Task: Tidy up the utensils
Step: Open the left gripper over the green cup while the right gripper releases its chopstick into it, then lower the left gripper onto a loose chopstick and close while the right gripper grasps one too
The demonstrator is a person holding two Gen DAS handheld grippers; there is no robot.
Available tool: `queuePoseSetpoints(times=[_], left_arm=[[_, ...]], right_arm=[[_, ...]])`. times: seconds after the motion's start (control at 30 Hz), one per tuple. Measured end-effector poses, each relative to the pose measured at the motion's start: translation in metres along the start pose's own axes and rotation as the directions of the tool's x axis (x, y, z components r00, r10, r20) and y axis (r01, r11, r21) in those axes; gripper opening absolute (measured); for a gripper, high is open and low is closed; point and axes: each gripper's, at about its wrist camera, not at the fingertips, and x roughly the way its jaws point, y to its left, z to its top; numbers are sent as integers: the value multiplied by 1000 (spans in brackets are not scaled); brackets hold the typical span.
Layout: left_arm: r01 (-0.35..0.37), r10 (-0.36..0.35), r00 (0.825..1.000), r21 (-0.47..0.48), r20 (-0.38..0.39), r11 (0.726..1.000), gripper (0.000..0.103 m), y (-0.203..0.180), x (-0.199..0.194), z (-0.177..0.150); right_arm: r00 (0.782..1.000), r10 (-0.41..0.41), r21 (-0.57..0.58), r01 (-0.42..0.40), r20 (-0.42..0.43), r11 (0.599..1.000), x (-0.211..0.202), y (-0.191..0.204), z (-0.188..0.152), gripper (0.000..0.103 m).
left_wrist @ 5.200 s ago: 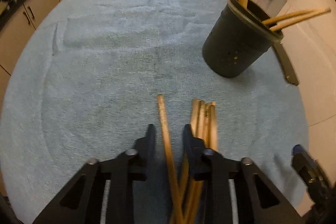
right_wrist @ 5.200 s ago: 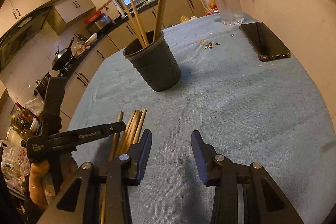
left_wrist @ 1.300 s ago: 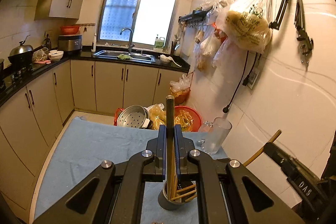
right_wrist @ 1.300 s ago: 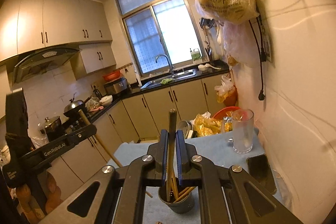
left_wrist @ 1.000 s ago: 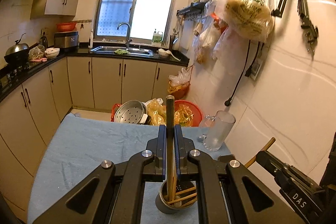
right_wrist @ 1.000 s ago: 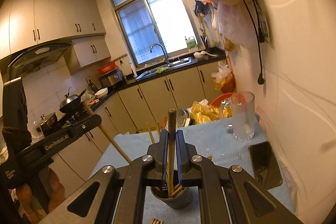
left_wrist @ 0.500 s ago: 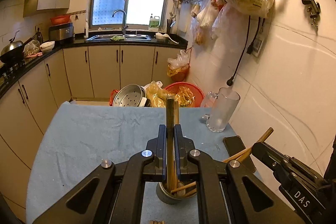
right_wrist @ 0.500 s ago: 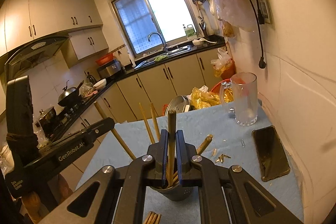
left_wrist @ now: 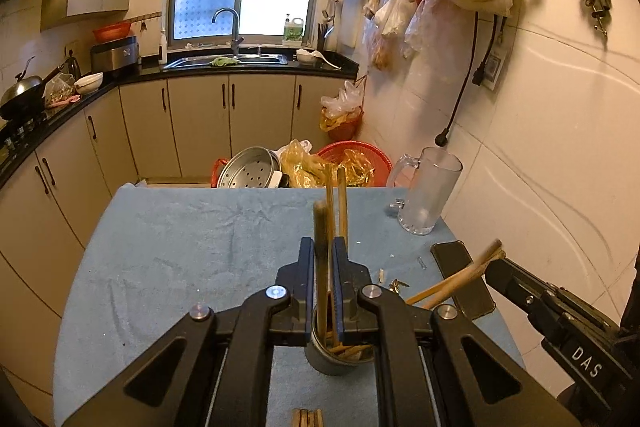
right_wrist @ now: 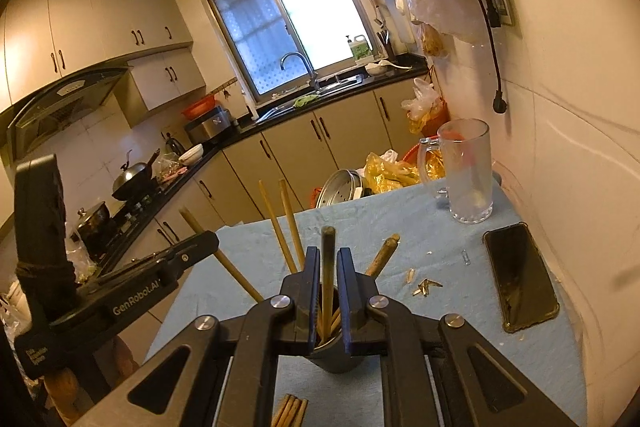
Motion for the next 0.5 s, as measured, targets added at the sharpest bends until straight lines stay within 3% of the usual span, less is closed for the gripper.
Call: queuePoseSetpoints(times=[0.17,0.3,0.33,0.4,0.5], left_arm=[[24,-24,1000,-18,20,1000,10,6,-26,2],[4,-2,999,-42,54,999,52,19,-69,-8],[-6,10,998,-53,66,999,57,23,-83,-14],[-41,45,997,-61,66,997,57,31,-106,-32],[-85,87,996,-79,23,993,58,44,-130,-66]], right_arm=[[1000,18,24,-18,1,1000,-16,1,1,15],[999,24,19,-24,28,1000,-46,7,-4,23],[999,32,14,-32,25,999,-56,10,-10,27],[999,39,2,-39,4,999,-68,15,-22,35],[997,58,-9,-59,-44,998,-80,20,-47,36]])
